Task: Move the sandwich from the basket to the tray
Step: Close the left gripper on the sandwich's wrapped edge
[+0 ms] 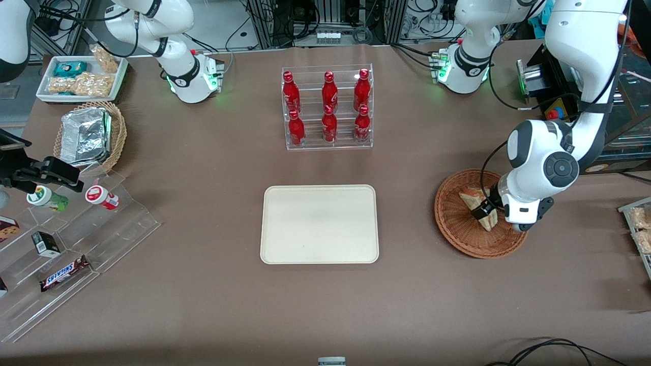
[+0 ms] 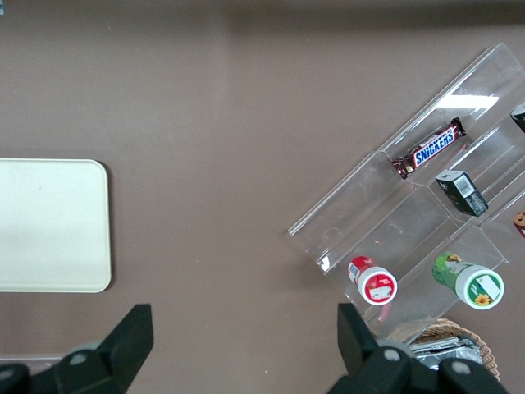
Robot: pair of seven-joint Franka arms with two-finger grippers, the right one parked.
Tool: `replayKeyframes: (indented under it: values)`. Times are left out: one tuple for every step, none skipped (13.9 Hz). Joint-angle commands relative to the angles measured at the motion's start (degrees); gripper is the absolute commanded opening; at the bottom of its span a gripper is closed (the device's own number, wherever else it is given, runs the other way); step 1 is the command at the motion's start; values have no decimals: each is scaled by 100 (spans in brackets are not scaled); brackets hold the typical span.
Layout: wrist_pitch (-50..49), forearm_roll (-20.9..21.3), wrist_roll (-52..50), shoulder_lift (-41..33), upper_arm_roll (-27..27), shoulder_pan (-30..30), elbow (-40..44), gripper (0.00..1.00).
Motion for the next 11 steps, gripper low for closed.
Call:
replayKeyframes:
  values:
    - [51,82,-92,26,79,-1,-50,100]
    - [51,82,-92,79,79,-1,-50,100]
    - [51,82,-92,97,79,-1,-50,100]
    - [51,82,-92,123,79,-1,-50,100]
    - [51,82,-92,132,87,-1,-50,100]
    - [51,82,-92,132,79,-1,-50,100]
    - [51,82,-92,132,79,-1,-50,100]
    - [51,82,-92,141,79,-1,-58,100]
    - [51,82,-101,141,79,-1,-76,100]
    - [51,82,-127,123,79,-19,-102,100]
    - [43,82,-284,106,79,-54,-102,100]
